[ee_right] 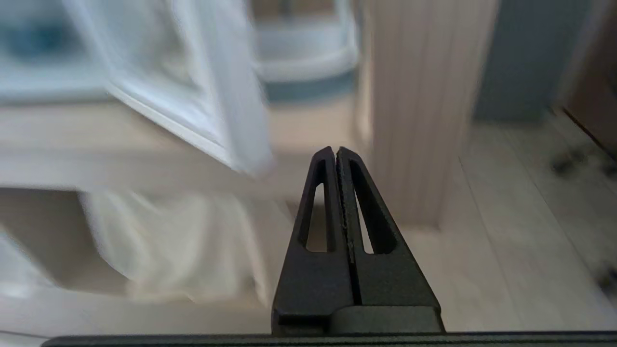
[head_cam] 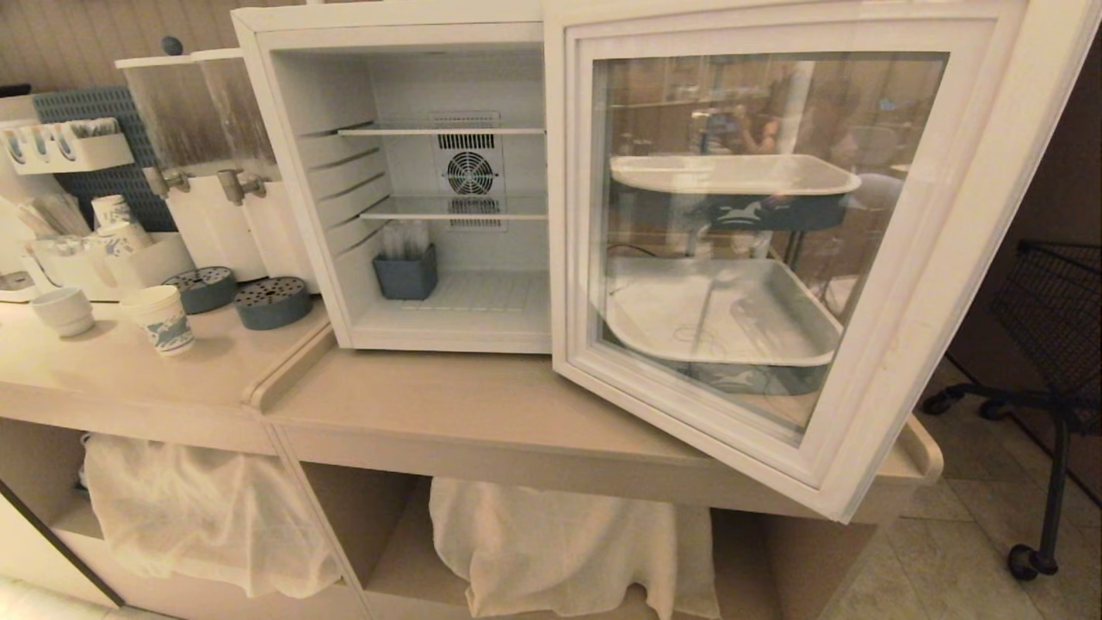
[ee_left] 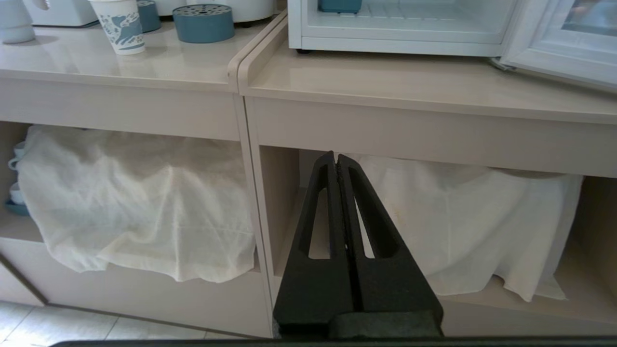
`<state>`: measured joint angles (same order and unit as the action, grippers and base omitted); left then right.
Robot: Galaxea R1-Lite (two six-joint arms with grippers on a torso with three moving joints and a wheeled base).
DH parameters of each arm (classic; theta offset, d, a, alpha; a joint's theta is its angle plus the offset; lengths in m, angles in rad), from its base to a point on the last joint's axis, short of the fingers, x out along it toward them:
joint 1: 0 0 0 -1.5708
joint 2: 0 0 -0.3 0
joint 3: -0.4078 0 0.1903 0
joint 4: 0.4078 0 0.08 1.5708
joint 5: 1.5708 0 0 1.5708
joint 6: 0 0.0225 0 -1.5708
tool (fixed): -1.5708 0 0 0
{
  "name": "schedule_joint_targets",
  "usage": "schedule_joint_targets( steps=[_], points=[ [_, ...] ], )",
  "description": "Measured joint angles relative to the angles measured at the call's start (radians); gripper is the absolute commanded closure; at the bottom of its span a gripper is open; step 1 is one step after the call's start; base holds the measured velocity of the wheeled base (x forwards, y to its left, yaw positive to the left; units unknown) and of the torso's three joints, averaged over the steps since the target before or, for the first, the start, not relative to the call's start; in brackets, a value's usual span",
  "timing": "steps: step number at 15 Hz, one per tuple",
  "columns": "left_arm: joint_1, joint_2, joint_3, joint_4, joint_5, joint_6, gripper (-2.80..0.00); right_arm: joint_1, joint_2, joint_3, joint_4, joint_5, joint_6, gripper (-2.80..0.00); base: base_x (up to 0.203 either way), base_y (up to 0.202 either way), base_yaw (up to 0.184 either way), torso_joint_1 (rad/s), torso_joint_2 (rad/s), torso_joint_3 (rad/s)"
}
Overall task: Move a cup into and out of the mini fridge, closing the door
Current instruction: Close the freezer door
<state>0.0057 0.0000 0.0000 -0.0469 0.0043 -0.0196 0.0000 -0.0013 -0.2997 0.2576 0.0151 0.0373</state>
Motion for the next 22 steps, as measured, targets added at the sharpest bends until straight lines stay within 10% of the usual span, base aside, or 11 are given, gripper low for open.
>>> schedule_joint_targets(
  steps=[5,11,15,19,22],
  points=[
    [0.000,0.000,0.000,0.000,0.000,0.000,0.00,0.007,0.096,-0.406,0.277,0.169,0.064,0.00,0.000,0.000,0.000,0.000,0.00,0.000],
    [0.000,0.000,0.000,0.000,-0.001,0.000,0.00,0.484,0.482,-0.744,0.268,-0.129,0.151,0.00,0.000,0.000,0.000,0.000,0.00,0.000],
    [0.000,0.000,0.000,0.000,-0.001,0.001,0.00,0.580,0.697,-0.915,0.199,-0.265,0.175,0.00,0.000,0.000,0.000,0.000,0.00,0.000],
    [0.000,0.000,0.000,0.000,-0.001,0.001,0.00,0.393,0.851,-1.015,0.139,-0.315,0.208,0.00,0.000,0.000,0.000,0.000,0.00,0.000],
    [0.000,0.000,0.000,0.000,-0.002,0.001,0.00,0.032,0.960,-1.065,0.106,-0.167,0.258,0.00,0.000,0.000,0.000,0.000,0.00,0.000]
  ],
)
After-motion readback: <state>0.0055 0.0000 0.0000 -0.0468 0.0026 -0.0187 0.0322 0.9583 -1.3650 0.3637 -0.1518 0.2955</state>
